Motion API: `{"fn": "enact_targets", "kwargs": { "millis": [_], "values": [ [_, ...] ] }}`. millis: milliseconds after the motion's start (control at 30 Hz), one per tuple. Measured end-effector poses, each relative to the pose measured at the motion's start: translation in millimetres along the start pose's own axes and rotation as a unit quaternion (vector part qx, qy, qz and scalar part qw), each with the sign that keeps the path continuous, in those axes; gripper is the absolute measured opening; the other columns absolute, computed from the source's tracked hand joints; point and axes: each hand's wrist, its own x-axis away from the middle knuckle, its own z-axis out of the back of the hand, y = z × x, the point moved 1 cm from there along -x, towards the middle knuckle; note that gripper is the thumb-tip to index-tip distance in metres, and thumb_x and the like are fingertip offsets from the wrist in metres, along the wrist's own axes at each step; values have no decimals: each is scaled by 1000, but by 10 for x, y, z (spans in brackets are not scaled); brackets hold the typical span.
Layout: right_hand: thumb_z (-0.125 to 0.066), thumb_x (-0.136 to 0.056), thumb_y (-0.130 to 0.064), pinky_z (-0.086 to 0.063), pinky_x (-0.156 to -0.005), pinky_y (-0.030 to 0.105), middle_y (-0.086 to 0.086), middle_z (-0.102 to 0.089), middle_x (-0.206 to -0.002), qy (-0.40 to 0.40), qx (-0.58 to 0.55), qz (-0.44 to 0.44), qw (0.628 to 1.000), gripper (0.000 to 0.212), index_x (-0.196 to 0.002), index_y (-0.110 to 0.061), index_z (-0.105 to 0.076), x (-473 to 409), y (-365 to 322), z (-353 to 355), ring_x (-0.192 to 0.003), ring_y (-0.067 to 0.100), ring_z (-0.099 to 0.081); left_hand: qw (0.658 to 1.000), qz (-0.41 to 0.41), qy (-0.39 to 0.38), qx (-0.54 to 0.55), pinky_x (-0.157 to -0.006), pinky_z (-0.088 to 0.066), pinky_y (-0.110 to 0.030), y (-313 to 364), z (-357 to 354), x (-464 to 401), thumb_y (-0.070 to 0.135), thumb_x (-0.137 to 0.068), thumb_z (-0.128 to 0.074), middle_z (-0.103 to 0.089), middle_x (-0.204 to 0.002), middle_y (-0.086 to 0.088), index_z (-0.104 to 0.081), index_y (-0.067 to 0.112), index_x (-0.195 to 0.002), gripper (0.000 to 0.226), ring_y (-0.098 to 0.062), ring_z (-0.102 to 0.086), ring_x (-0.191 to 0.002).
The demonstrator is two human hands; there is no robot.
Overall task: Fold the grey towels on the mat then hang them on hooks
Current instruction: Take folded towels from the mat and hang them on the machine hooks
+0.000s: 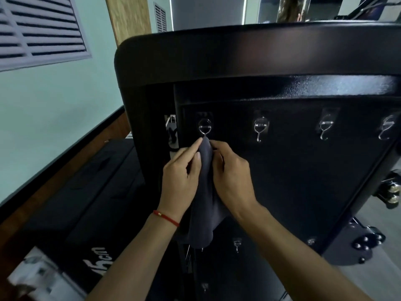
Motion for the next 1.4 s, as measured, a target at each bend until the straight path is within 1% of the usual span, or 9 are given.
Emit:
{"fn": "enact_targets", "kwargs": {
  "millis": [167, 433, 567, 667, 767, 900, 1100, 1233, 1400],
  "values": [
    [-51, -104, -18, -52, -94, 19, -7, -66, -122, -15, -13, -9, 1000, 36, -140, -20, -57, 10, -21, 14, -109, 1, -63, 993, -5, 30, -113, -95, -45, -25, -38, -10, -3, 22, -102, -56, -58, -117, 7, -60, 25, -139, 37, -9, -55, -108],
    [-52, -105, -29, -53, -97, 30, -9, -61, -128, -44, 10, -5, 999, 41, -144, -22, -50, 54, 21, 5, -115, 3, -59, 995, 77, -15, 57, -109, -45, -25, 94, 10, 72, 9, -101, -54, -57, -141, 9, -52, 27, -145, 47, 3, -51, -130],
    [-55, -103, -36, -49, -102, 26, -11, -53, -136, -30, 64, -13, 997, 45, -146, -23, -50, 100, 87, 165, -122, 3, -53, 994, 97, 6, 46, -97, -54, -26, 122, 128, 147, 13, -100, -56, -61, -128, 8, -57, 24, -141, 42, -4, -60, -116],
    [-56, -102, -31, -49, -97, 19, -14, -51, -133, -17, 63, -23, 998, 39, -141, -26, -53, 312, 150, 372, -118, 0, -54, 996, 30, 72, -33, -93, -55, -35, 236, 166, 269, 13, -94, -58, -60, -128, 2, -63, 16, -134, 40, -14, -61, -116],
    [-54, -100, -28, -51, -89, 17, -15, -49, -128, -28, 92, -32, 995, 32, -132, -24, -57, 700, 330, 745, -110, 1, -57, 992, -78, 96, -35, -99, -49, -28, 504, 6, 539, 3, -91, -59, -64, -123, -4, -69, 7, -122, 33, -15, -59, -114],
    [-58, -96, -22, -48, -86, 18, -10, -48, -124, -93, 199, -75, 973, 30, -126, -22, -57, 1447, 898, 1376, -103, 4, -56, 995, 2, -46, 94, -94, -51, -26, 787, -743, 1131, 8, -88, -60, -67, -116, 11, -71, 21, -117, 34, -4, -62, -109],
    [-58, -96, -23, -52, -77, 31, -11, -52, -112, -193, 258, -294, 900, 24, -120, -29, -62, 2905, 2032, 2500, -82, 7, -57, 908, 98, -404, 51, -119, -28, -24, 1058, -1922, 2110, 28, -89, -65, -39, -150, 21, -45, 43, -147, 63, 2, -30, -140],
    [-52, -97, -26, -46, -85, 25, -5, -60, -115, -261, 224, -439, 830, 26, -120, -23, -63, 3854, 2927, 3252, -86, 10, -56, 859, 149, -490, 9, -111, -18, -6, 1272, -2745, 2576, 33, -84, -66, -45, -148, 17, -49, 39, -145, 64, 1, -34, -137],
    [-50, -96, -24, -48, -95, 33, 3, -67, -126, -295, 183, -577, 739, 30, -122, -21, -65, 4876, 4078, 4006, -115, 24, -63, 797, 170, -579, -19, -111, -18, -12, 1661, -4221, 3243, 22, -91, -67, -42, -151, 11, -44, 32, -149, 63, -7, -32, -141]
  ]
}}
